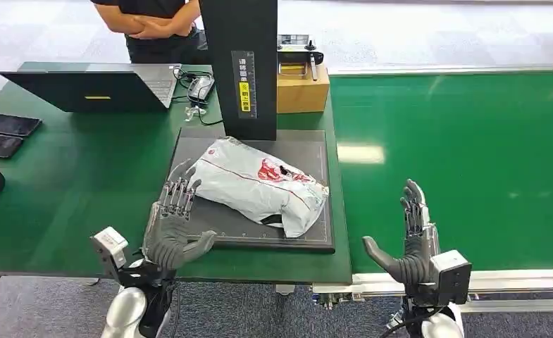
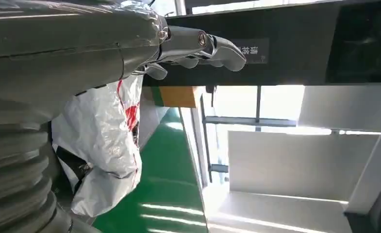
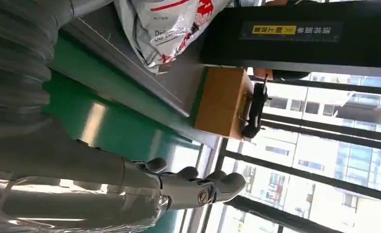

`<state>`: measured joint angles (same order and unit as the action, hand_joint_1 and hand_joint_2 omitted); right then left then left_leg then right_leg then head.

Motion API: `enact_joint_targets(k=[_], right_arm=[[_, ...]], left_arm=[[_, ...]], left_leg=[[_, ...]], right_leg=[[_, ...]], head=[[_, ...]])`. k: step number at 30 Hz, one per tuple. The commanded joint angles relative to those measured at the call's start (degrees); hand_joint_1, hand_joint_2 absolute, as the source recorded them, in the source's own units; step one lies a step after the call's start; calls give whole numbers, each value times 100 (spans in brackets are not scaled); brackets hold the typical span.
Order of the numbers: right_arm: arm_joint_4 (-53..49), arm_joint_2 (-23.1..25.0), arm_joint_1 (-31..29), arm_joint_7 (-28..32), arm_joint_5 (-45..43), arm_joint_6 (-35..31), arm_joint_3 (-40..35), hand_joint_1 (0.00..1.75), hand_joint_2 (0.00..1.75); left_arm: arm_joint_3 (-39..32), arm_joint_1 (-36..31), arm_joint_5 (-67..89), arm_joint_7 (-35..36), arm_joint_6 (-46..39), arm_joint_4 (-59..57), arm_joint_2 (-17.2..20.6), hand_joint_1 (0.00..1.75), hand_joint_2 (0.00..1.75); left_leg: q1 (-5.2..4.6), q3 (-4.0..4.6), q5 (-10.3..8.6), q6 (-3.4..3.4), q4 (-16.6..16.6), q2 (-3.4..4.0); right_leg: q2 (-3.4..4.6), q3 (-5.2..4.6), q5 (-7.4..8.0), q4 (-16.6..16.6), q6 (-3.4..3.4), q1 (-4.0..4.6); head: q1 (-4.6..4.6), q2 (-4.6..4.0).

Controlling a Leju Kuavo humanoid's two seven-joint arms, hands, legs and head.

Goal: Moved the parcel from conveyor to table for the left to box.

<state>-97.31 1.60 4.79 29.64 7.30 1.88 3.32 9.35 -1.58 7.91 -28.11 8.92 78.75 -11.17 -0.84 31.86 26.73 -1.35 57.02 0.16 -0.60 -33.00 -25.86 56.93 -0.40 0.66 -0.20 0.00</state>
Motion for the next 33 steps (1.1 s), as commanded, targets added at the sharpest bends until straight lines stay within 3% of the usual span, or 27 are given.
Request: enact_joint_targets(k=[1,5,13,15,19,23,29,33], right_arm=[[575,418,9,-518,66,254,353,0,175],[1004,559,-83,-508,223,311,461,0,175],[793,665,31,-614,625,529,634,0,175],[798,677,64,-607,665,583,643,0,175],[779,704,118,-574,701,683,613,0,175],[901,661,-14,-565,700,742,532,0,175],[1006,622,-191,-664,732,789,461,0,175],[947,646,-151,-701,751,772,481,0,175]], left_arm=[[-29,-377,127,-164,106,-444,-51,0,175],[98,-565,391,-184,-9,-530,-74,0,175],[-31,-469,399,-116,-58,-837,-83,0,175],[178,-510,1147,-151,-671,-800,-24,0,175],[640,-754,2112,-201,-1074,-750,-56,0,175],[1344,-1485,3790,258,-1872,-1324,-96,0,175],[2101,-2803,5297,734,-2744,-3102,-425,0,175],[2606,-3587,5906,1084,-2805,-4092,-781,0,175]], left_leg=[[5,-11,-1,12,-7,-9],[8,-31,-10,27,-27,-17],[3,-28,-2,20,-21,-7],[2,-21,0,13,-14,-4],[5,-26,-2,23,-17,-20],[4,-1,-7,14,-3,-30],[0,-1,-14,11,-2,-37],[-3,6,-16,-1,5,-32]], right_leg=[[-5,13,-1,-8,5,2],[-8,36,6,-28,14,2],[-1,29,-2,-18,10,-2],[0,21,-2,-12,6,0],[-13,30,-4,-16,12,0],[-25,10,-1,-5,9,1],[-32,13,6,-6,14,-5],[-28,6,8,-2,16,-6]], head=[[-2,0],[-2,0],[-2,0],[0,0],[-2,0],[-2,0],[-2,0],[-2,0]])
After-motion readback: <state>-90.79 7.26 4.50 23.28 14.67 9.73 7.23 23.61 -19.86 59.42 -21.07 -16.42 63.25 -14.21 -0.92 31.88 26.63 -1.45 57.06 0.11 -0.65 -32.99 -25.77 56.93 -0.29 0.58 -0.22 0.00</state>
